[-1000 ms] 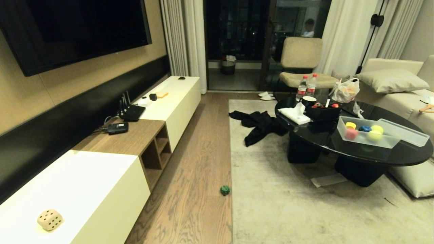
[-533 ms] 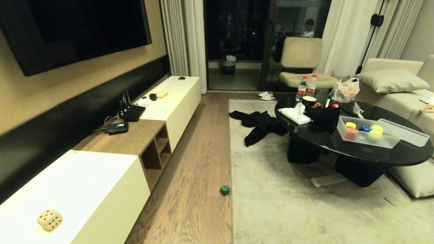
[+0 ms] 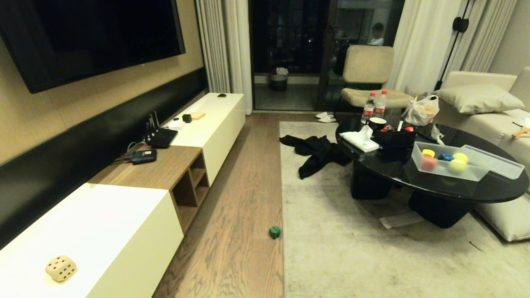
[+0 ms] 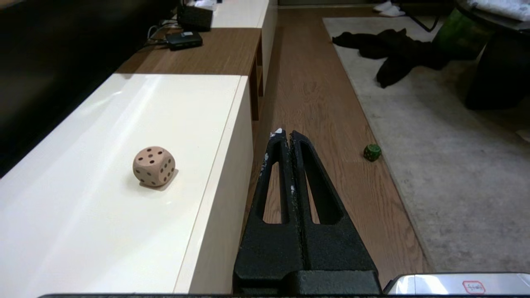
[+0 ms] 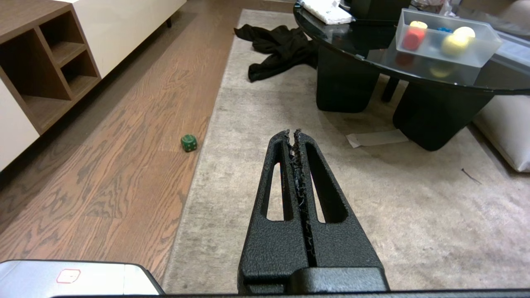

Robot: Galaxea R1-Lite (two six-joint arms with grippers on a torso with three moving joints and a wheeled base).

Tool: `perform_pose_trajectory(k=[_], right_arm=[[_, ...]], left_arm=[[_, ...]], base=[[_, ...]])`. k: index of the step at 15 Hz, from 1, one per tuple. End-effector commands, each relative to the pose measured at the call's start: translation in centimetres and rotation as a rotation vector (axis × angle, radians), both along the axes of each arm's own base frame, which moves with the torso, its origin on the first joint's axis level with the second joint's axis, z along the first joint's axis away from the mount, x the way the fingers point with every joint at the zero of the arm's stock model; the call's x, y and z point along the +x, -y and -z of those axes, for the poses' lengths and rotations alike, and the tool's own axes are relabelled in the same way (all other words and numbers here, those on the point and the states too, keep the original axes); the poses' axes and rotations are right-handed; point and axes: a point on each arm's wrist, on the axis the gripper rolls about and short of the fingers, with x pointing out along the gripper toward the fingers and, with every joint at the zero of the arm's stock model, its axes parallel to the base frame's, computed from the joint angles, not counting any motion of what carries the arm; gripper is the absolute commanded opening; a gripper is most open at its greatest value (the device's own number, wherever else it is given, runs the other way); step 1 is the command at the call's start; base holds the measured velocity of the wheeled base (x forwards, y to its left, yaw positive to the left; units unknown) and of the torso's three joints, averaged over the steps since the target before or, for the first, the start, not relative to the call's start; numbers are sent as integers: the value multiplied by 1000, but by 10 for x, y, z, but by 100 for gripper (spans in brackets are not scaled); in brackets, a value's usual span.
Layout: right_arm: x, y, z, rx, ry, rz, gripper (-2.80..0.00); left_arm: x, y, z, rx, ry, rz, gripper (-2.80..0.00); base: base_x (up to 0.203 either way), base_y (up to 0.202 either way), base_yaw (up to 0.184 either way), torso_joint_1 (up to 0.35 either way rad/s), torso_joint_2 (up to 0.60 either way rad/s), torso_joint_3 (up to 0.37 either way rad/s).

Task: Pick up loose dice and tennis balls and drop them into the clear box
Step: Pick up toys out of the box

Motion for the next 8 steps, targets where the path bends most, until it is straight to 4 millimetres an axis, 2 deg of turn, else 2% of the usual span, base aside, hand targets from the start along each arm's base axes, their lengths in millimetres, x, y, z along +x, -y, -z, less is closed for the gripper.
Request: perform_pose_trajectory(k=[1,4,8], right_arm=[[0,0,0,-1,-1,0,-280],[0,0,0,0,-1,2,-280],[0,0,0,0,-1,2,-280]], left_arm=[[-2,0,-17,4,-21,1,-280],[8,0,-39,11,-127,1,-280],[39,0,-75,21,-270,2,-280]], base=[[0,0,0,0,0,0],[0,0,0,0,0,0],[0,0,0,0,0,0]])
